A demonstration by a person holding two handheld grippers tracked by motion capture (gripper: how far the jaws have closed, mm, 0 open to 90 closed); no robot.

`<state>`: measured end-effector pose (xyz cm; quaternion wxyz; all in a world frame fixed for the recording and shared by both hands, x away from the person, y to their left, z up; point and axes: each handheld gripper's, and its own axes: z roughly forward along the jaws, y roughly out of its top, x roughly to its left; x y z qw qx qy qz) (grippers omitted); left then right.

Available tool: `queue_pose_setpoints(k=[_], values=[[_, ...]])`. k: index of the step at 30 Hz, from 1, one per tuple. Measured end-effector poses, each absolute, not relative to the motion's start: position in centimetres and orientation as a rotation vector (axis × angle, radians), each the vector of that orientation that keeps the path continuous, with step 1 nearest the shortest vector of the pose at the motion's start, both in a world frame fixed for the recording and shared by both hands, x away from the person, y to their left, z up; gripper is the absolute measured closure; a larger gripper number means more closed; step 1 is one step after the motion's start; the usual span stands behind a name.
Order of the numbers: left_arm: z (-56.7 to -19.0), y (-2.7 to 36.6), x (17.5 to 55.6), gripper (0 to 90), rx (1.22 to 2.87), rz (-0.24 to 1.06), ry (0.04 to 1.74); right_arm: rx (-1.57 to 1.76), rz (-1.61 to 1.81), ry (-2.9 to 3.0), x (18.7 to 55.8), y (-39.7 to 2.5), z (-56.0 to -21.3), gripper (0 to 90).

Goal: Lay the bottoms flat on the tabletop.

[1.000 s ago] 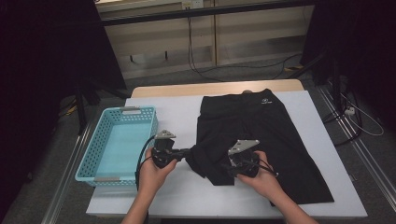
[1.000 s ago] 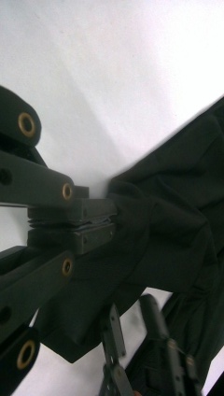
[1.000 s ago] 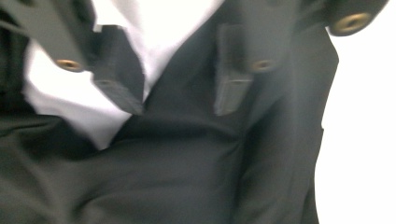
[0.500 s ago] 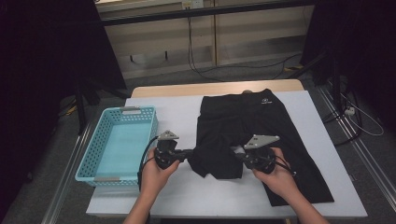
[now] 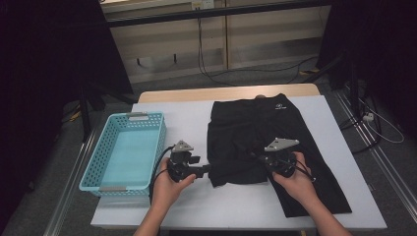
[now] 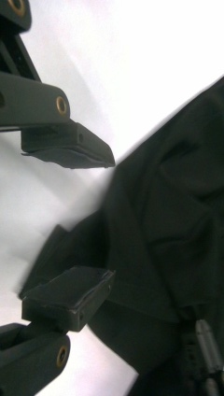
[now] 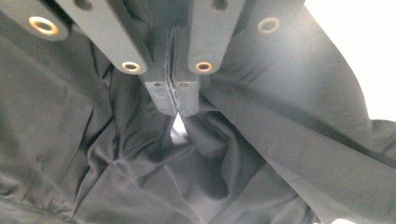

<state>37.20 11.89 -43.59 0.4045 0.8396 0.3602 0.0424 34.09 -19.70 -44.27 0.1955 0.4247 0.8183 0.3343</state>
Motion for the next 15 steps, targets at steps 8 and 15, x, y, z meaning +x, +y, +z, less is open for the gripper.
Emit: queue_pose_setpoints(k=[8, 15], values=[[-43.47, 11.59, 36.98, 37.4, 2.11, 0.085, 0.889, 1.195, 0.936, 2.301, 34.09, -19.73, -44.43, 88.3], [-44.38, 11.04, 36.54, 34.4, 2.153, 0.06, 0.886, 1.186, 0.936, 2.304, 34.05, -19.58, -44.47, 88.1]])
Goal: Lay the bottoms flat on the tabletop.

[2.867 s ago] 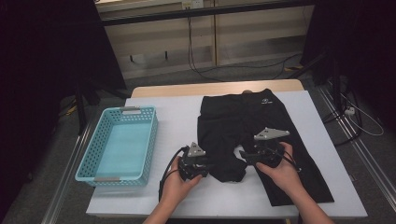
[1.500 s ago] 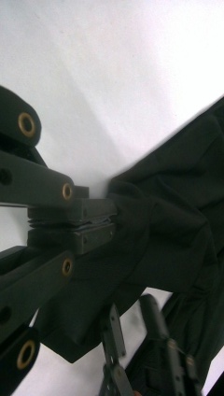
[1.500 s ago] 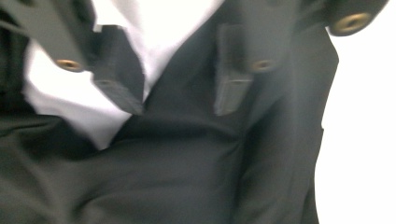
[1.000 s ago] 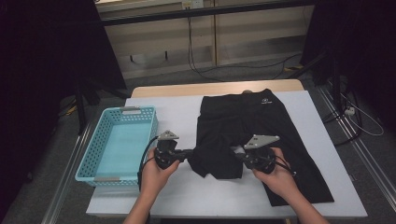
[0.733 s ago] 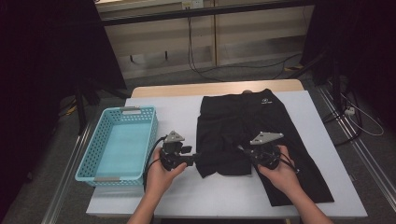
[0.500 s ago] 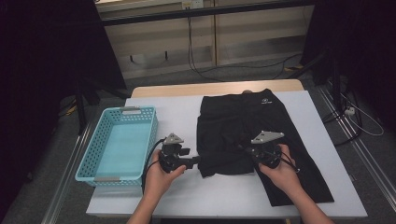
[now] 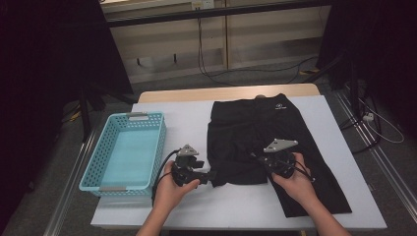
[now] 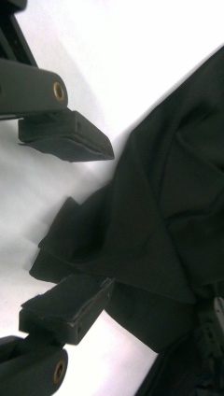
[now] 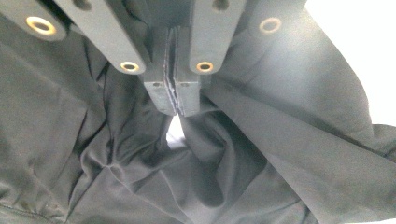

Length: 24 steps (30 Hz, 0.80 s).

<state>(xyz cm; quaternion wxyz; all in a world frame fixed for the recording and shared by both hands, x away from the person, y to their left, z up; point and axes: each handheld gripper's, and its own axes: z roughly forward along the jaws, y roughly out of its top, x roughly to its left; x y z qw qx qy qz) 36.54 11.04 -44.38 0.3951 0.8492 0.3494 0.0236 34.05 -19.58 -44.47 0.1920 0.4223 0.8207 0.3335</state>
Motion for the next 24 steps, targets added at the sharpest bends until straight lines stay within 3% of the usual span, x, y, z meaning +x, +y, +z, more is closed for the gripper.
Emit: queue_pose_setpoints(k=[5, 13, 24], values=[[-44.9, 10.6, 36.2, 44.2, 2.205, 0.049, 0.865, 1.188, 0.94, 2.298, 34.0, -19.7, -44.4, 88.1], [-44.6, 10.9, 36.7, 86.1, 2.203, -0.009, 0.887, 1.18, 0.941, 2.303, 34.0, -19.4, -44.4, 88.3], [-42.5, 12.5, 38.8, 88.2, 2.088, 0.085, 0.938, 1.178, 1.016, 2.304, 34.3, -18.9, -44.1, 88.7]])
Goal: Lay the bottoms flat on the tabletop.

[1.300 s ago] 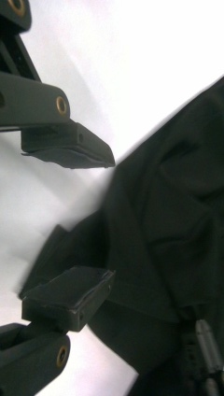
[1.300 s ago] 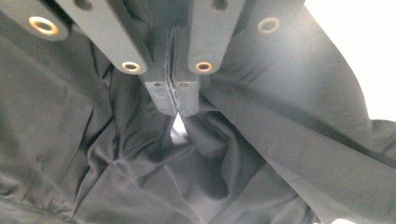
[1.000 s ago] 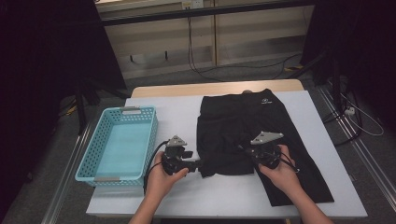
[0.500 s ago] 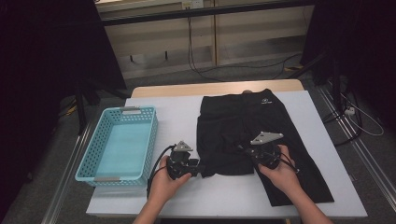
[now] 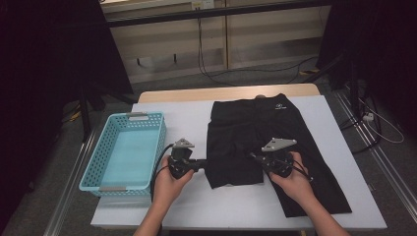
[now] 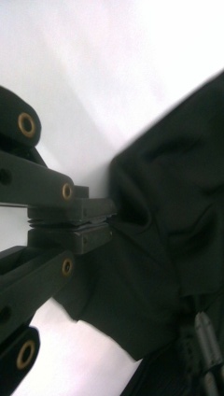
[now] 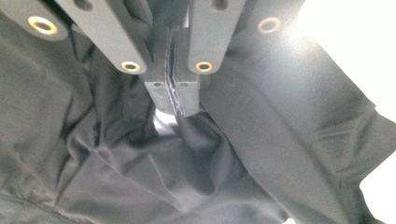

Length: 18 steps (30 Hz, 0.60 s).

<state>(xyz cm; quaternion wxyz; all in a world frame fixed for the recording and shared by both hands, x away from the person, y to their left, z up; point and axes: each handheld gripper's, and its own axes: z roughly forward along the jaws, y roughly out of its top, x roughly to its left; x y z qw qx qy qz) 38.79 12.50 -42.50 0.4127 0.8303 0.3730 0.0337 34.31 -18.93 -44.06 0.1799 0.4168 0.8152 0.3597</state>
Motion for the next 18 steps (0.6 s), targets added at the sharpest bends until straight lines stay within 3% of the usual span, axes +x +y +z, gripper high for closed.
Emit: queue_pose_setpoints(k=[5, 8, 9, 13, 18], values=[[-42.9, 12.8, 39.8, 88.0, 2.066, 0.123, 0.961, 1.159, 1.015, 2.287, 34.9, -18.2, -44.2, 88.3], [-43.6, 12.6, 39.9, 86.0, 2.075, 0.111, 0.967, 1.144, 0.945, 2.278, 35.2, -18.1, -44.6, 81.4], [-43.7, 12.6, 39.9, 81.0, 2.079, 0.118, 0.968, 1.141, 0.936, 2.28, 35.2, -18.0, -44.7, 80.3], [-43.8, 12.6, 39.7, 44.5, 2.054, 0.163, 0.998, 1.116, 0.944, 2.252, 34.6, -18.1, -44.1, 69.2], [-43.8, 12.5, 39.2, 30.4, 2.071, 0.176, 0.984, 1.094, 1.024, 2.27, 33.3, -17.8, -43.5, 60.7]])
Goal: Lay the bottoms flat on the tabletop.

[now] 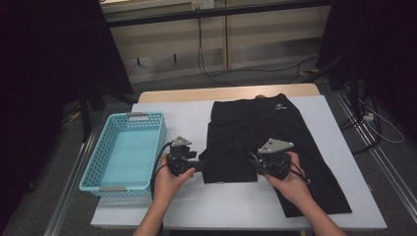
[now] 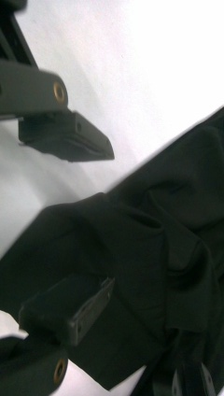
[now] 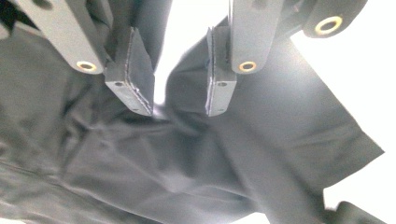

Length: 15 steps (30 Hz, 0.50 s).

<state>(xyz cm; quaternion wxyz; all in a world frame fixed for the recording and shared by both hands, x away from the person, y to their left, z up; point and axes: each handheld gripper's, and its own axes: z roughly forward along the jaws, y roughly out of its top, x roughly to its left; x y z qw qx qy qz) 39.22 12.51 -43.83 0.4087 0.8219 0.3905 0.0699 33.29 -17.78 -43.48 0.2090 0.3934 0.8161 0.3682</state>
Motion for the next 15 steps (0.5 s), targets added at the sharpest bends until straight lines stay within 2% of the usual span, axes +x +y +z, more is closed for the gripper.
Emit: queue_pose_setpoints(k=[4, 10, 15], values=[[-43.6, 12.8, 39.0, 26.0, 2.065, 0.173, 0.982, 1.046, 1.069, 2.319, 32.5, -16.9, -43.3, 61.4], [-43.3, 13.1, 38.4, 24.3, 2.075, 0.163, 0.976, 1.022, 1.067, 2.427, 32.6, -15.9, -44.5, 67.0], [-43.2, 13.1, 38.0, 23.4, 2.076, 0.19, 0.982, 0.96, 1.054, 2.482, 32.6, -14.8, -45.0, 66.8]])
